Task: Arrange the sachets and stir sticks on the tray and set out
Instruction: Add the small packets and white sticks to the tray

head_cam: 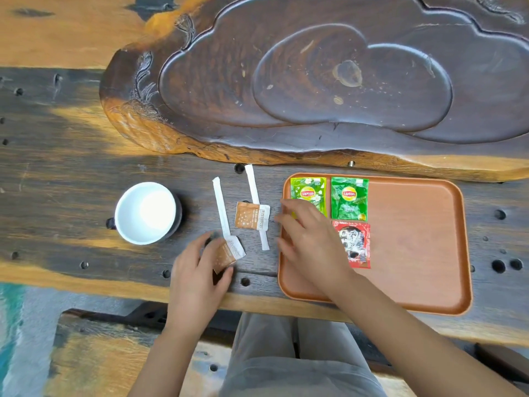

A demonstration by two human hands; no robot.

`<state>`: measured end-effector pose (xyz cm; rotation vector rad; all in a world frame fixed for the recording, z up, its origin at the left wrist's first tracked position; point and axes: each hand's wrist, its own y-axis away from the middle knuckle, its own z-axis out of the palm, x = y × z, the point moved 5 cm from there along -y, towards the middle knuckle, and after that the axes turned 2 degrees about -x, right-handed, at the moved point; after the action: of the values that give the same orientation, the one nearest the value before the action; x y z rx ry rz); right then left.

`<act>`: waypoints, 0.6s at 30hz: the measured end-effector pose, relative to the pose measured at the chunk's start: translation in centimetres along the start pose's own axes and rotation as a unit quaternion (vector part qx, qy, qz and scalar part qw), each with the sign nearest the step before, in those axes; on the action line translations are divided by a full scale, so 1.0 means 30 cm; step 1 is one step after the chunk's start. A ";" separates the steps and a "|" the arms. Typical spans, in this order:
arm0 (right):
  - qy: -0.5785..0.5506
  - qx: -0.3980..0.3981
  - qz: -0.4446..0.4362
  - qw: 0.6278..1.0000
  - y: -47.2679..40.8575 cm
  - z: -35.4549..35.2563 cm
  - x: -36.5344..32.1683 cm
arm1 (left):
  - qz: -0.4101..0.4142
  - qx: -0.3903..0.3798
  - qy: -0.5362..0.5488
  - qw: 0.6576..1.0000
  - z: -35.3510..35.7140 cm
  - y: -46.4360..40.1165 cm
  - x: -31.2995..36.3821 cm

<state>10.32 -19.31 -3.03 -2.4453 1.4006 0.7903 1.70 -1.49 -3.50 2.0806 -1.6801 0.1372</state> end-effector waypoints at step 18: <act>-0.035 -0.030 -0.015 0.999 -0.132 0.137 -0.077 | -0.023 0.025 0.064 0.997 0.014 -0.015 -0.045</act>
<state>11.34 -13.77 -5.48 -2.4516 1.3301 0.9146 1.72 -0.37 -4.50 2.0975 -1.5661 0.2936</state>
